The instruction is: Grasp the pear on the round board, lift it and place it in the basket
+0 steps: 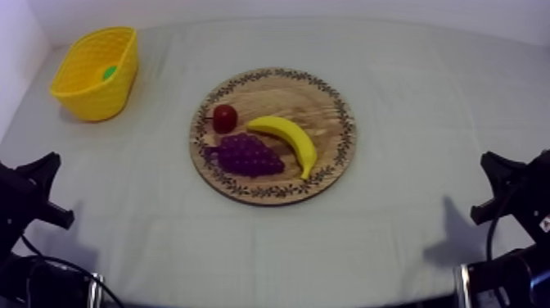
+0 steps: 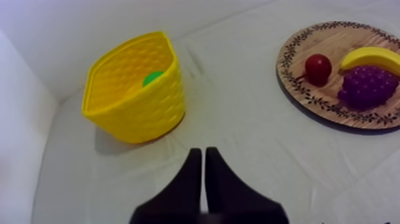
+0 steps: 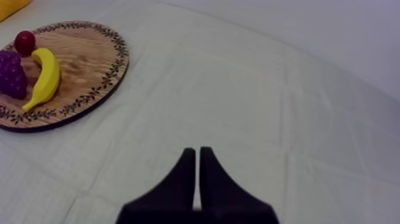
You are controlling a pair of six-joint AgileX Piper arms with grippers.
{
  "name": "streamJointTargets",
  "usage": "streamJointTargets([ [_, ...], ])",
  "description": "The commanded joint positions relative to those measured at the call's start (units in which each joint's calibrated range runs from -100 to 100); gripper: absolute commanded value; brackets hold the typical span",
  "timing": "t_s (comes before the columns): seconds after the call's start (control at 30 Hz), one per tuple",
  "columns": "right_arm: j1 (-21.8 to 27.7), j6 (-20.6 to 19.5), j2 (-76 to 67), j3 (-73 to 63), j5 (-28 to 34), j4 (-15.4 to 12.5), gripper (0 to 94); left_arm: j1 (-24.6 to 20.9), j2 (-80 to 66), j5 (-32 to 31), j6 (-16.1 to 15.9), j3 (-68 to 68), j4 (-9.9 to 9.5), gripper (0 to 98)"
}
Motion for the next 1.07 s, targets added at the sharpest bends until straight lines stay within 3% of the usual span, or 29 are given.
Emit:
streamJointTargets([
  [0.0, 0.0, 0.0, 0.0, 0.0, 0.0, 0.0, 0.4, -0.1, -2.2, 0.2, 1.1, 1.6, -0.64, 0.0],
  [0.33, 0.0, 0.0, 0.0, 0.0, 0.0, 0.0, 0.4, 0.2, -3.4, 1.8, 11.8, 3.0, -6.91, 1.3],
  [0.43, 0.0, 0.0, 0.0, 0.0, 0.0, 0.0, 0.4, 1.1, -3.5, 0.7, 13.2, 3.6, -8.15, 0.5],
  [0.77, 0.0, 0.0, 0.0, 0.0, 0.0, 0.0, 0.4, 1.6, -3.6, -4.1, 23.1, 5.2, -8.89, 0.1],
  [1.03, 0.0, 0.0, 0.0, 0.0, 0.0, 0.0, 0.4, 1.6, -3.6, -4.4, 24.4, 5.2, -8.91, 0.1],
])
